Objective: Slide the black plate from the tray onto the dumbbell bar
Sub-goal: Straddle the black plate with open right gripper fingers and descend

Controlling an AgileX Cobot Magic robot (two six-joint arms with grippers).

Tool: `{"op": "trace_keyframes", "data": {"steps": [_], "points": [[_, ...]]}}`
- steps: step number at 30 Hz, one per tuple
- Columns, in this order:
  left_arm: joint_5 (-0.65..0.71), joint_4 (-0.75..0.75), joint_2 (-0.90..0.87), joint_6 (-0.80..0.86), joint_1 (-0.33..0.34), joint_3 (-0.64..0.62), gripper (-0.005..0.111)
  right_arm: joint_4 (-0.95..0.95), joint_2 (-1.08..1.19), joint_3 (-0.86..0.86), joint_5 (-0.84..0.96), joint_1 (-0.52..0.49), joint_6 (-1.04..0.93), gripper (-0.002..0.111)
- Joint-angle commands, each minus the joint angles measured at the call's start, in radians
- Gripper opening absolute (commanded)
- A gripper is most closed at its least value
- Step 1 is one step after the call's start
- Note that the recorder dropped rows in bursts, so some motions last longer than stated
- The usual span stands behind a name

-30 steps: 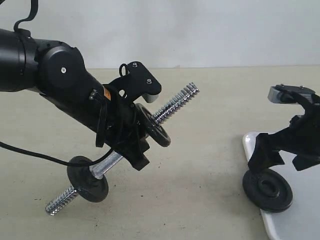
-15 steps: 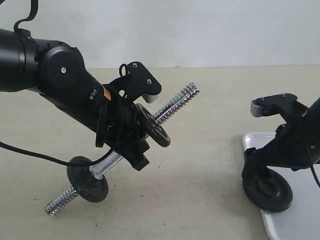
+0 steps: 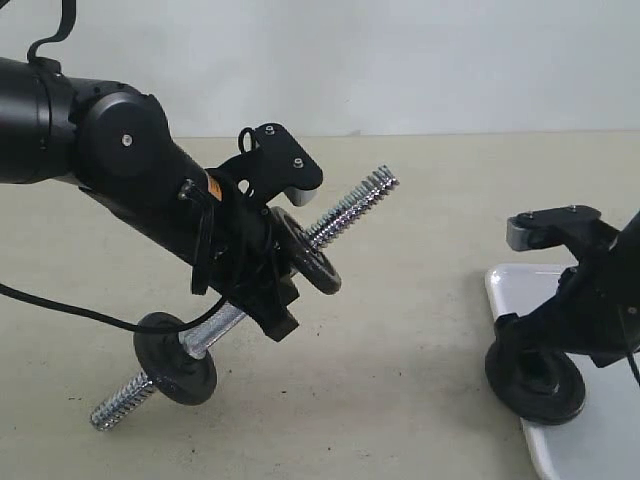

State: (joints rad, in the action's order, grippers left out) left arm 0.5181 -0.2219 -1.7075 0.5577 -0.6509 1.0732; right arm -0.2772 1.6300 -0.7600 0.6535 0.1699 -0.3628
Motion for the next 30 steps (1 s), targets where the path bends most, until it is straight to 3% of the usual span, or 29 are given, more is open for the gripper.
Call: {"op": "trace_keyframes", "data": {"steps": [1, 14, 21, 30], "points": [[-0.088, -0.032, 0.06, -0.004, -0.001, 0.026, 0.004, -0.019, -0.002, 0.058, -0.075, 0.001, -0.006, 0.101], [-0.088, -0.032, 0.06, -0.004, -0.001, 0.026, 0.004, -0.111, -0.002, 0.065, -0.093, 0.003, -0.067, 0.101], [-0.083, -0.032, 0.06, -0.004, -0.001, 0.026, 0.004, -0.106, -0.002, 0.065, -0.135, 0.059, -0.09, 0.101], [-0.079, -0.032, 0.06, -0.004, -0.001, 0.026, 0.004, -0.092, -0.002, 0.075, -0.16, 0.06, -0.089, 0.101]]}}
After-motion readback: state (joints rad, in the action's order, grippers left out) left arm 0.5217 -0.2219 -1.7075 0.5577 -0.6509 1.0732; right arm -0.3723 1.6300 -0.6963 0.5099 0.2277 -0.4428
